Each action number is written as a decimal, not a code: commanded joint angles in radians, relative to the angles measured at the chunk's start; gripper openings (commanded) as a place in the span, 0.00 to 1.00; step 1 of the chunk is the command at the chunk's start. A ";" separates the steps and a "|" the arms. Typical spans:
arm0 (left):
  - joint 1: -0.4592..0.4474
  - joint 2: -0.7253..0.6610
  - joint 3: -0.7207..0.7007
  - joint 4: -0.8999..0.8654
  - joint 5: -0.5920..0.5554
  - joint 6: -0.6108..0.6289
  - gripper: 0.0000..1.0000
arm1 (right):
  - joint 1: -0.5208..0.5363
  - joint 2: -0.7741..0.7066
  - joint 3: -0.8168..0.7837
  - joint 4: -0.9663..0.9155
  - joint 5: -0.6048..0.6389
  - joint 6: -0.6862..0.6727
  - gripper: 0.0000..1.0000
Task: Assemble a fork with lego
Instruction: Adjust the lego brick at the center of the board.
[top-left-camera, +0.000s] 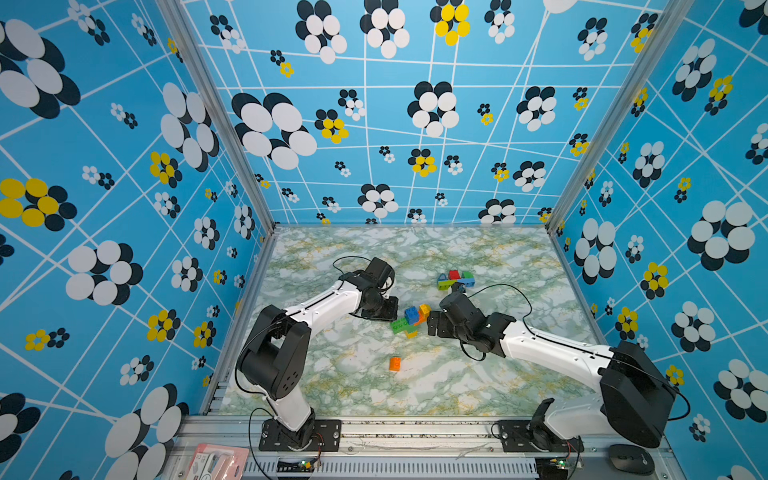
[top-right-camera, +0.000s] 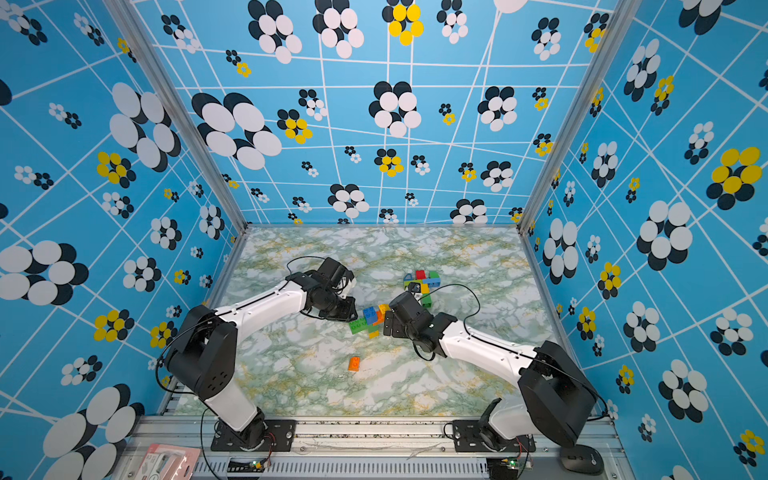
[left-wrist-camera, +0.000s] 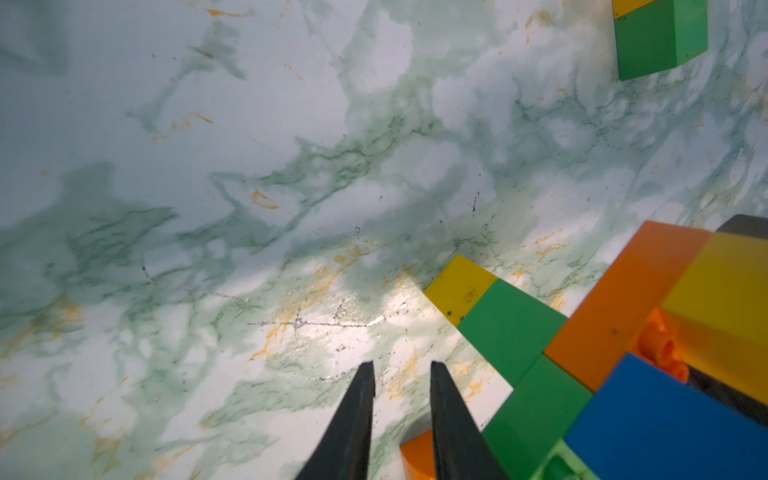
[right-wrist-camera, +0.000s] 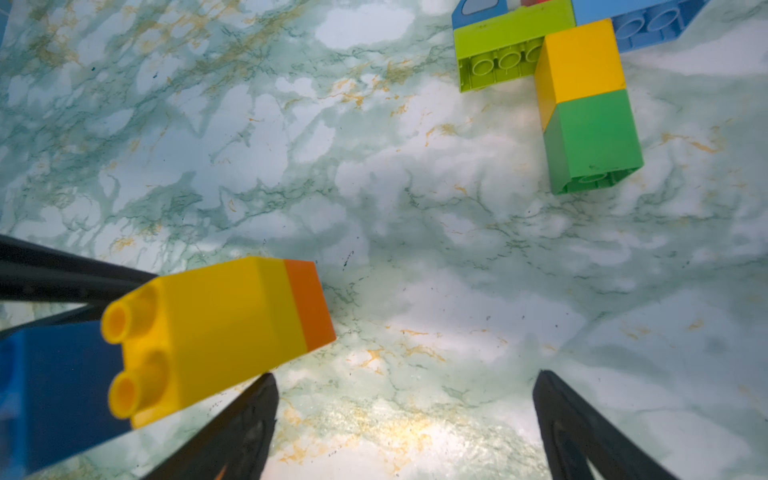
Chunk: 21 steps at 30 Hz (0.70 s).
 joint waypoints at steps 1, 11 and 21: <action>-0.012 -0.045 -0.035 0.011 0.016 -0.021 0.27 | -0.009 0.032 0.041 -0.025 0.023 -0.008 0.97; -0.035 -0.121 -0.133 0.088 0.059 -0.064 0.27 | -0.042 0.065 0.061 0.050 -0.032 -0.066 0.98; -0.075 -0.144 -0.170 0.141 0.076 -0.102 0.27 | -0.082 0.106 0.105 0.085 -0.160 -0.172 0.98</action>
